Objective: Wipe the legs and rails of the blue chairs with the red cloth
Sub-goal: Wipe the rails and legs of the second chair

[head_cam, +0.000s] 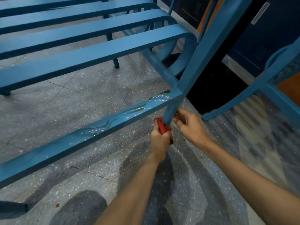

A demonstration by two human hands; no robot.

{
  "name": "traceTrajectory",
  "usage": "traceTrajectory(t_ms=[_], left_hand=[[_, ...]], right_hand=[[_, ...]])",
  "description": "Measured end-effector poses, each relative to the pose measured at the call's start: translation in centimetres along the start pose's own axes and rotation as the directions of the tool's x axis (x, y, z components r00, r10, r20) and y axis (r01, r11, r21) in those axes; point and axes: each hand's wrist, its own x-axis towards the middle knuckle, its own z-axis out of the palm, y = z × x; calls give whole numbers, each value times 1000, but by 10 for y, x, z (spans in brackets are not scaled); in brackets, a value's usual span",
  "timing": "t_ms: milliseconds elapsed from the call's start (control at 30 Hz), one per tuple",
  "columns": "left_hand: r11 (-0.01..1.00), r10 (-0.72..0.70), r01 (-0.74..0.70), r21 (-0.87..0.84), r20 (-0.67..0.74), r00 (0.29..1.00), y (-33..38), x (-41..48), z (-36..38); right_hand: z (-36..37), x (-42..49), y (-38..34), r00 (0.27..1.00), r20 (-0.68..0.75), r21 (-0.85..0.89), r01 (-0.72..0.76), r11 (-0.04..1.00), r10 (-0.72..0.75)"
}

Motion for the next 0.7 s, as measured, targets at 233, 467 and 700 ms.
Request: traceTrajectory(t_ms=[233, 467, 700], left_hand=[[956, 290, -286, 66, -73, 954, 3, -21, 20], [965, 63, -54, 256, -25, 998, -19, -1, 10], [961, 149, -136, 243, -40, 988, 3, -15, 24]], right_hand=[[-4, -1, -10, 1000, -10, -169, 27, 985, -29], [-5, -4, -14, 1000, 3, -240, 22, 971, -22], [-9, -5, -20, 999, 51, -196, 13, 980, -3]])
